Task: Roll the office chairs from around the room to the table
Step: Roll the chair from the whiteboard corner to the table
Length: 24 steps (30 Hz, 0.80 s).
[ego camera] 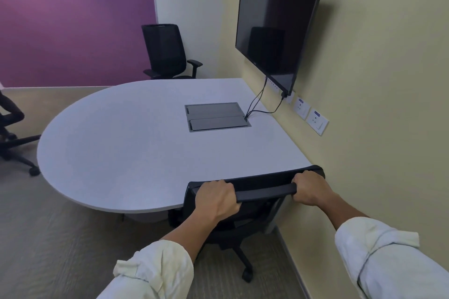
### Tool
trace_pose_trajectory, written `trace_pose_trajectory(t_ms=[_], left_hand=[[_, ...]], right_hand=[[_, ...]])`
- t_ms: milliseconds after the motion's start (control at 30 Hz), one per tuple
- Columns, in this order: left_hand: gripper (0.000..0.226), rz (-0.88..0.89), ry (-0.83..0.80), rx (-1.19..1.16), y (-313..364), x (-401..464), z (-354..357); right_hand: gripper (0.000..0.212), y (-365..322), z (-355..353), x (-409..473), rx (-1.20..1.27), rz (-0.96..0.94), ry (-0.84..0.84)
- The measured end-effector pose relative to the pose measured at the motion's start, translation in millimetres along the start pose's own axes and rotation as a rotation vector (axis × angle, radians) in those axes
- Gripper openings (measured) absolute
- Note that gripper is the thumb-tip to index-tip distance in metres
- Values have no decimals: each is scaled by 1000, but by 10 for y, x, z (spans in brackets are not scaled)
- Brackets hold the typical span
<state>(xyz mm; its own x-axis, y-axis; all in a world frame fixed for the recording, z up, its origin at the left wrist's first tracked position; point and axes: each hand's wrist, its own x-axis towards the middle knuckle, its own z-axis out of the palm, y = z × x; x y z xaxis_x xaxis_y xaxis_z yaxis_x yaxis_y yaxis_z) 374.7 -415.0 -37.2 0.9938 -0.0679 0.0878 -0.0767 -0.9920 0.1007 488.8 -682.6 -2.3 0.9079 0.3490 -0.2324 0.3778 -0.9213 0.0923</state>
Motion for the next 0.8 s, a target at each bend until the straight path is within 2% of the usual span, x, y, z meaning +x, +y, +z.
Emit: trace_pose_trajectory(t_ms=[300, 433, 500, 567, 667, 800], left_hand=[[42, -43, 4, 46, 126, 141, 30], [56, -77, -42, 47, 154, 83, -62], [63, -69, -118, 19, 122, 85, -103], [67, -48, -166, -54, 104, -33, -187], [72, -28, -50, -255, 80, -202, -271], [61, -131, 203, -322, -68, -402, -383]], right_hand=[[2, 289, 63, 186, -13, -91, 22], [8, 278, 10, 108, 16, -178, 43], [27, 299, -11, 80, 84, -285, 91], [44, 221, -55, 33, 89, -483, 204], [49, -66, -125, 58, 86, -719, 367], [48, -671, -347, 126, 128, -798, 471]])
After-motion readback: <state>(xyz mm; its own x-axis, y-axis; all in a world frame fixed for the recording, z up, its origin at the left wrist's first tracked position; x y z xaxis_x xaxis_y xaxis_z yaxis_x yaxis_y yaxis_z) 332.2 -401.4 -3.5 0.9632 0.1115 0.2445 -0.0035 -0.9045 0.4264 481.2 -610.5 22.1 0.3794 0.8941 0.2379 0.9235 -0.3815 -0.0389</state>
